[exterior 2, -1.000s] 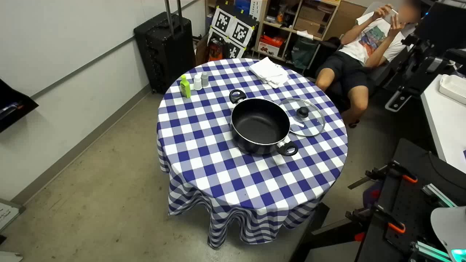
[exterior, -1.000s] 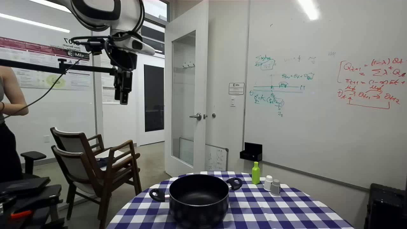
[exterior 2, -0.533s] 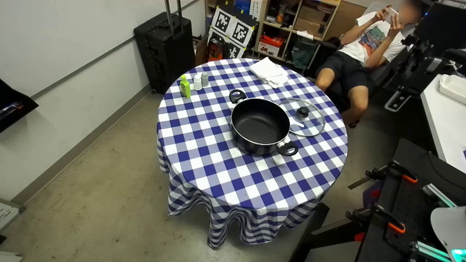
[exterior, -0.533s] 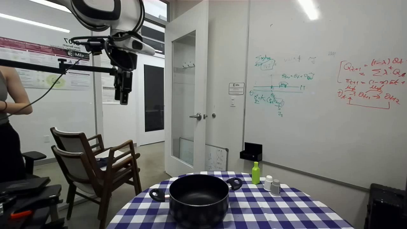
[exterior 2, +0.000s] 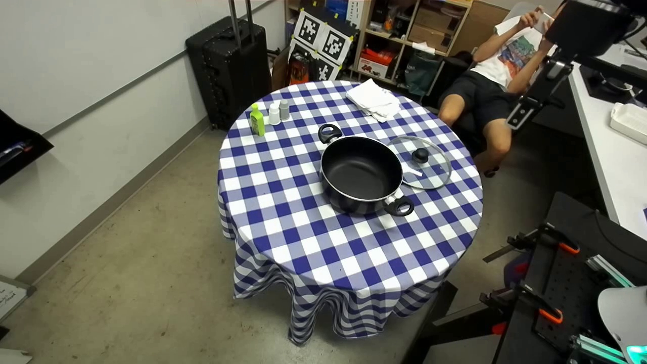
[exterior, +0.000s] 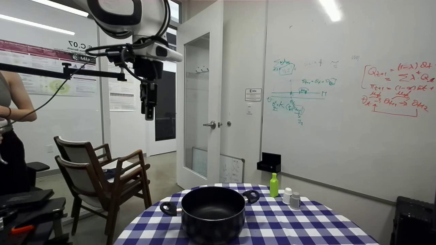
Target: Put the glass lid on the black pot
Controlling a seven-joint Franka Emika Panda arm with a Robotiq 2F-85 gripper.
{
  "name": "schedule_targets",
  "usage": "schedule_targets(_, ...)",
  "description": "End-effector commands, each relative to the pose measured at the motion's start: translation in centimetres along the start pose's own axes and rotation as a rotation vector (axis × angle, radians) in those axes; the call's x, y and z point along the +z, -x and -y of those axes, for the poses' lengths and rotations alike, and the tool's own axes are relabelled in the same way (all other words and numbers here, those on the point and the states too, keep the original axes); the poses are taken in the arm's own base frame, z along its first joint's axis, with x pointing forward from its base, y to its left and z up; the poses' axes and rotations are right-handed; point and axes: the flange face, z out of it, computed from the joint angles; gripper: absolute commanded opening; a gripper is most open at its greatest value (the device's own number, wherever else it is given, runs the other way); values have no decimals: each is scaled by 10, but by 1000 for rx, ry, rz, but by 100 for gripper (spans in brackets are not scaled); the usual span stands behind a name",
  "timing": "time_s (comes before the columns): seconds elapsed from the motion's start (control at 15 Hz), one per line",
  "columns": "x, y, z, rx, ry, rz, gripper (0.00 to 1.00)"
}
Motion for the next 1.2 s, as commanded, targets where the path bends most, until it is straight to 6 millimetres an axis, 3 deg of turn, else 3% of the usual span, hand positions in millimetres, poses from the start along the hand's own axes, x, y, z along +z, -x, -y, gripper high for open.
schedule_targets(0.0,2,-31,-53,129,-13,-14,100)
schedule_targets(0.2,11,-44,-98,263,6,-25,100)
schedule_targets(0.4,35,-62,-128,374,35,-20,100)
schedule_targets(0.53,62,-75,-141,423,26,-15,100)
schedule_targets(0.87,160,-109,-183,606,2,6,100)
schedule_targets(1.13,217,-128,-216,673,6,29,100)
